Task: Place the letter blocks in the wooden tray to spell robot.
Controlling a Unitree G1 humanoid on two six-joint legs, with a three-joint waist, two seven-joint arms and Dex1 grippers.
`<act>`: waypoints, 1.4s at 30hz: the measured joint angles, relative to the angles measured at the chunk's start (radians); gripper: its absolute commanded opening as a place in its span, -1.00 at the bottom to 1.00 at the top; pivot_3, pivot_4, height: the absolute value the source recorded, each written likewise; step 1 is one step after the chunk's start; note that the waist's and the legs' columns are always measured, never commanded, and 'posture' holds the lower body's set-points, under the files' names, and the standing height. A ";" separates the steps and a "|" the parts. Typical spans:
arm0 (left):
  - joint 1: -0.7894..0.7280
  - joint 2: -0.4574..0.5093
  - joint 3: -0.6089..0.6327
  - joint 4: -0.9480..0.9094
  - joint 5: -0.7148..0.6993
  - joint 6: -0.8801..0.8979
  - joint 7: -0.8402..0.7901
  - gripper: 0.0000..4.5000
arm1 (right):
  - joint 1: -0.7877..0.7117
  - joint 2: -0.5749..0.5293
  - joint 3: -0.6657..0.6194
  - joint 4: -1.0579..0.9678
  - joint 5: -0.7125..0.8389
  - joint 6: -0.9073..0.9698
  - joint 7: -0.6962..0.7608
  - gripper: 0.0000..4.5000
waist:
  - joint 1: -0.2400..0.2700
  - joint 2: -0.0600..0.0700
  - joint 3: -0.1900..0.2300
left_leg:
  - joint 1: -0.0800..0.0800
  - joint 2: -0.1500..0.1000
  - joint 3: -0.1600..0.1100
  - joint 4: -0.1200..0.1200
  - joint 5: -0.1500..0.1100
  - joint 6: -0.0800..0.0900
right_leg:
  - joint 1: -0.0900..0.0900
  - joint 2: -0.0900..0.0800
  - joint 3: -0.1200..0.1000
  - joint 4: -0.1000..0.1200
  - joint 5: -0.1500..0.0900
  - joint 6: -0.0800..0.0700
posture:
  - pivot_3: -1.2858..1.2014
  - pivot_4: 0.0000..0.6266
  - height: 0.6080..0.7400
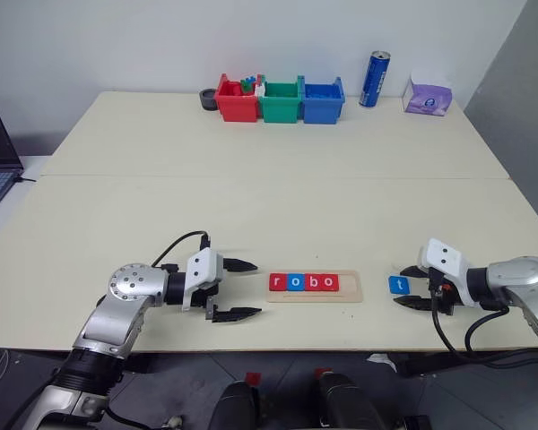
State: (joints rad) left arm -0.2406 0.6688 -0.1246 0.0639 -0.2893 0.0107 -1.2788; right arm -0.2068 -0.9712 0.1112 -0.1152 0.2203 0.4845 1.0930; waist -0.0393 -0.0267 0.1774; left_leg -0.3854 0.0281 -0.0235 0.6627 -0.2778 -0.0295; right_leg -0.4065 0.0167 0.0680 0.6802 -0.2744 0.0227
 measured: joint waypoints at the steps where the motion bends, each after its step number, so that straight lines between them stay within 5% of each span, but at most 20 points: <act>1: 0.000 0.000 0.000 -0.001 0.000 0.001 0.000 1.00 | -0.003 0.006 0.000 0.004 0.000 0.000 0.000 -0.18 | 0.000 0.000 0.000 | 0.000 0.000 0.000 0.000 0.000 0.000 | 0.000 0.000 0.000 0.000 0.000 0.000 | 0.03 -0.52 1.00; 3: 0.001 0.002 0.000 -0.009 0.000 0.004 0.001 1.00 | -0.004 0.014 -0.001 0.002 0.006 0.006 0.000 -0.35 | 0.001 0.000 0.000 | 0.000 0.000 0.000 0.000 0.000 0.000 | 0.000 0.000 0.000 0.000 0.000 0.000 | 0.03 -0.52 1.00; 16: 0.003 0.009 0.001 -0.061 -0.002 0.046 0.003 1.00 | -0.105 0.051 0.066 -0.237 0.035 0.108 0.009 -0.35 | 0.002 0.000 0.000 | 0.001 0.001 -0.001 0.000 0.000 0.000 | 0.000 0.000 -0.001 0.001 0.000 0.001 | 0.03 -0.52 1.00; 31: 0.034 0.006 0.004 0.003 0.002 -0.034 0.004 1.00 | -0.232 0.087 0.252 -0.156 -0.087 0.135 0.019 -0.35 | 0.008 0.000 0.000 | 0.000 0.000 -0.001 0.000 0.000 0.000 | 0.000 -0.001 -0.001 0.000 0.002 -0.003 | 0.03 -0.52 1.00; 42: 0.039 0.002 0.004 0.004 0.003 -0.041 0.013 1.00 | -0.253 0.095 0.265 -0.146 -0.121 0.119 0.048 -0.35 | 0.008 0.000 0.000 | 0.000 0.000 -0.001 0.000 0.000 0.000 | 0.000 0.000 -0.002 0.000 0.002 -0.004 | 0.03 -0.52 1.00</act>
State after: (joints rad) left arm -0.2018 0.6709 -0.1207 0.0676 -0.2859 -0.0301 -1.2661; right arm -0.4602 -0.8760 0.3762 -0.2616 0.0997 0.6035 1.1410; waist -0.0315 -0.0265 0.1777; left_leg -0.3854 0.0284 -0.0249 0.6631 -0.2778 -0.0295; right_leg -0.4066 0.0162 0.0661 0.6806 -0.2721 0.0187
